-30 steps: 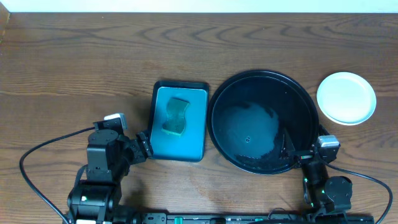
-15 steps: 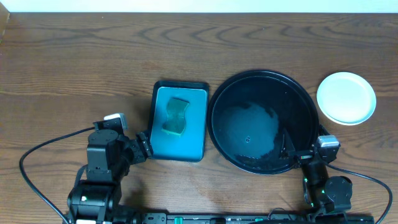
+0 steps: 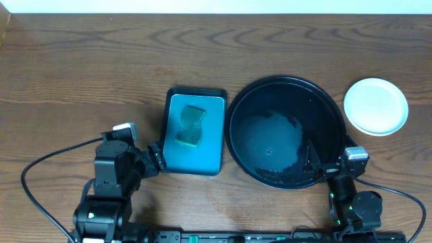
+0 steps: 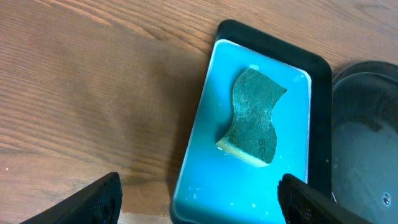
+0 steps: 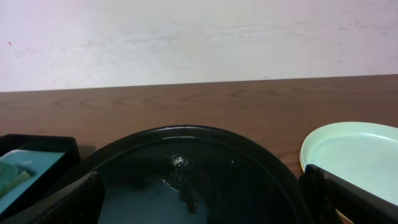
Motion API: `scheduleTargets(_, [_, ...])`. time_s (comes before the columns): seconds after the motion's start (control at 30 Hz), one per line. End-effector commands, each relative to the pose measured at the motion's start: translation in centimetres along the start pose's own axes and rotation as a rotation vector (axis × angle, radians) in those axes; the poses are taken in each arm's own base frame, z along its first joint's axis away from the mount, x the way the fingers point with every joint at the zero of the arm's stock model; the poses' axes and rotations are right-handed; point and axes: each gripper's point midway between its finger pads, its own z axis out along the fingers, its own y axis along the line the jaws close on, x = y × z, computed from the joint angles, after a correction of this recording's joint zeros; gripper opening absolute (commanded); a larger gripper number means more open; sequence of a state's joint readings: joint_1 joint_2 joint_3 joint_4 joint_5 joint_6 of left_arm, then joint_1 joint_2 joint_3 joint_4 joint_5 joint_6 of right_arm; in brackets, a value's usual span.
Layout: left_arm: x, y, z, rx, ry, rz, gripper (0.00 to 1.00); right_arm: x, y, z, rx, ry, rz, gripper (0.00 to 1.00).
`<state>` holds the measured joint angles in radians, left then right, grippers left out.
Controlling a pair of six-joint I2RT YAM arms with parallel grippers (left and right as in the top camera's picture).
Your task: Clean dirty plates on tray and stack at the side
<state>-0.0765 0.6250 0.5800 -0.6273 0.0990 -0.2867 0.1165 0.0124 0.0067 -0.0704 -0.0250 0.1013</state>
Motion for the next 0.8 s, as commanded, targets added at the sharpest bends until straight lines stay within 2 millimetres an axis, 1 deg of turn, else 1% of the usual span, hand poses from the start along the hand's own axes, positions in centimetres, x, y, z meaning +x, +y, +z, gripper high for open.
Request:
scheduleTargets(0.0, [0.3,0.2,-0.4,-0.003,-0.009,0.016,0.81,0.0,0.1,0.0,-0.001,-0.002,-0.014,0.99])
scheduleTargets(0.07, [1.3,0.6,-0.9,-0.013,0.019,0.014,0.80,0.0,0.1,0.0,-0.001,-0.002,-0.014,0.99])
scheduleTargets(0.2, [2.3,0.9,-1.1,-0.009,0.007,0.015,0.80,0.0,0.1,0.0,-0.001,-0.002,-0.014,0.99])
scheduleTargets(0.3, [3.2,1.3,-0.8,0.002,-0.025,0.017,0.81,0.0,0.1,0.0,-0.001,-0.002,-0.014,0.99])
scheduleTargets(0.4, [3.3,1.4,0.0,0.031,-0.112,0.050,0.81,0.0,0.1,0.0,-0.001,-0.002,-0.014,0.99])
scheduleTargets(0.43, [2.6,1.1,0.9,0.065,-0.214,0.074,0.81,0.0,0.1,0.0,-0.001,-0.002,-0.014,0.99])
scheduleTargets(0.47, [2.2,1.0,1.2,0.080,-0.261,0.077,0.80,0.0,0.1,0.0,-0.001,-0.002,-0.014,0.99])
scheduleTargets(0.5, [1.3,0.7,1.7,0.118,-0.376,0.083,0.81,0.0,0.1,0.0,-0.001,-0.002,-0.014,0.99])
scheduleTargets(0.53, [0.8,0.5,1.8,0.135,-0.431,0.086,0.81,0.0,0.1,0.0,-0.001,-0.002,-0.014,0.99])
scheduleTargets(0.67, [-0.8,-0.1,1.2,0.188,-0.611,0.116,0.81,0.0,0.1,0.0,-0.001,-0.002,-0.014,0.99])
scheduleTargets(0.77, [-1.8,-0.5,0.2,0.183,-0.678,0.185,0.81,0.0,0.1,0.0,-0.001,-0.002,-0.014,0.99])
